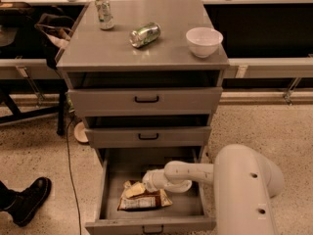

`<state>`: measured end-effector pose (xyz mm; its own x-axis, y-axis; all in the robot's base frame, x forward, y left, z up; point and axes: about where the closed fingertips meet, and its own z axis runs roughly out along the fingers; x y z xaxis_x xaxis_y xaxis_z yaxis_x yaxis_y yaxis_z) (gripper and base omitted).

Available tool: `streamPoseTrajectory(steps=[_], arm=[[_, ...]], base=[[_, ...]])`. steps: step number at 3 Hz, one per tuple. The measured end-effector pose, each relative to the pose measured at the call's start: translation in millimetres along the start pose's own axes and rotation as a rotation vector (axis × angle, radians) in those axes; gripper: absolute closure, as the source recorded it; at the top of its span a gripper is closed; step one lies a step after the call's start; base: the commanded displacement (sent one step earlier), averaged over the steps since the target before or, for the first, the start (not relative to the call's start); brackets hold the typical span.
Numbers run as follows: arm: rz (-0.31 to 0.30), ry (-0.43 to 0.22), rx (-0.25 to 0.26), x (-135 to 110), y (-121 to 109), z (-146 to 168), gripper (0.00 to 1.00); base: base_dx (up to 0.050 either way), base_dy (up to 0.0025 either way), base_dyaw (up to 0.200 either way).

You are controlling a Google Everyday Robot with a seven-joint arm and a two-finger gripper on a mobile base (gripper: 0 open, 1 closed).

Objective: Pick brown chip bag from bottom drawer and place on counter

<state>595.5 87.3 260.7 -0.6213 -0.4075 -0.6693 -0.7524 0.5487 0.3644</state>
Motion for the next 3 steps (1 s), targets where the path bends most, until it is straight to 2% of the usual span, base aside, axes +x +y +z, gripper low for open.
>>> streamPoseTrajectory(steps=[1,3], arm=[[-0.004,0.017,-0.023,0,-3,22,0.00],[0.057,0.078,-0.081,36,-2,65,0.00]], base=[[0.000,0.00000,0.000],[0.000,0.00000,0.000]])
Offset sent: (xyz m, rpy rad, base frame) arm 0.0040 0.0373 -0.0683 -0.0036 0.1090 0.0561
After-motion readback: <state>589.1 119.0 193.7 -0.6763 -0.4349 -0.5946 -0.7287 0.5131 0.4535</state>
